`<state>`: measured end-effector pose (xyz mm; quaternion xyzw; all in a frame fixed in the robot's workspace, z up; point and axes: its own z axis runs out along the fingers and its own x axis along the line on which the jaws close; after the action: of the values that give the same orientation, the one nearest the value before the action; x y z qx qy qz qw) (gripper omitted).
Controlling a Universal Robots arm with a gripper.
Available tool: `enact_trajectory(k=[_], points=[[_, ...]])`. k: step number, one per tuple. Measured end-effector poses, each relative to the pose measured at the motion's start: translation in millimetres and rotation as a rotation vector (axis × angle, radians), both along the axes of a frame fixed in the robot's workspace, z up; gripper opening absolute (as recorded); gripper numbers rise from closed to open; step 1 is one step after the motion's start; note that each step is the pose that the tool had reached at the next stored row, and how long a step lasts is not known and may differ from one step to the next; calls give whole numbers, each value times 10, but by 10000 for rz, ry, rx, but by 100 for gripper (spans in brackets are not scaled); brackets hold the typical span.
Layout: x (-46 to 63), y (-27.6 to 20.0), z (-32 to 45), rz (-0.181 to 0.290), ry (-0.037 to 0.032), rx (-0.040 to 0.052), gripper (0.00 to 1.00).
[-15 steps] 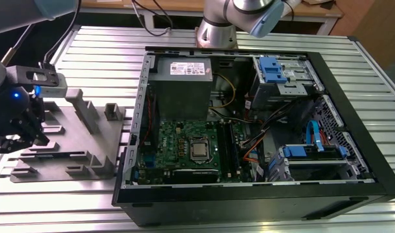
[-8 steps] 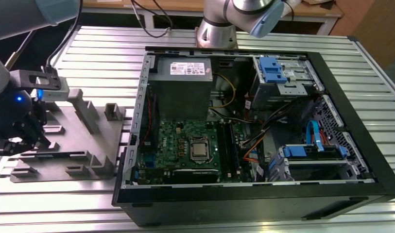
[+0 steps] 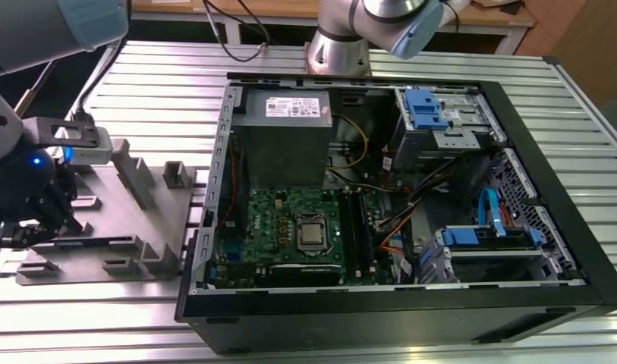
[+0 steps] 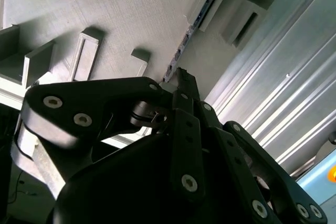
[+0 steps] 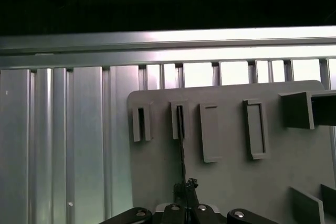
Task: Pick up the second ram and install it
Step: 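Pick up the second ram and move it above second insertion slot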
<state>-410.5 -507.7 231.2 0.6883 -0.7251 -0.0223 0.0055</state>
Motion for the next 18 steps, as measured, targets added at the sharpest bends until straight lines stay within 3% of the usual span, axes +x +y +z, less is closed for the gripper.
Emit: enact_trajectory(k=[10,18], points=[[-4,0,-74,476,2,-1,7],[-48,11,-152,513,-15,-1,7]])
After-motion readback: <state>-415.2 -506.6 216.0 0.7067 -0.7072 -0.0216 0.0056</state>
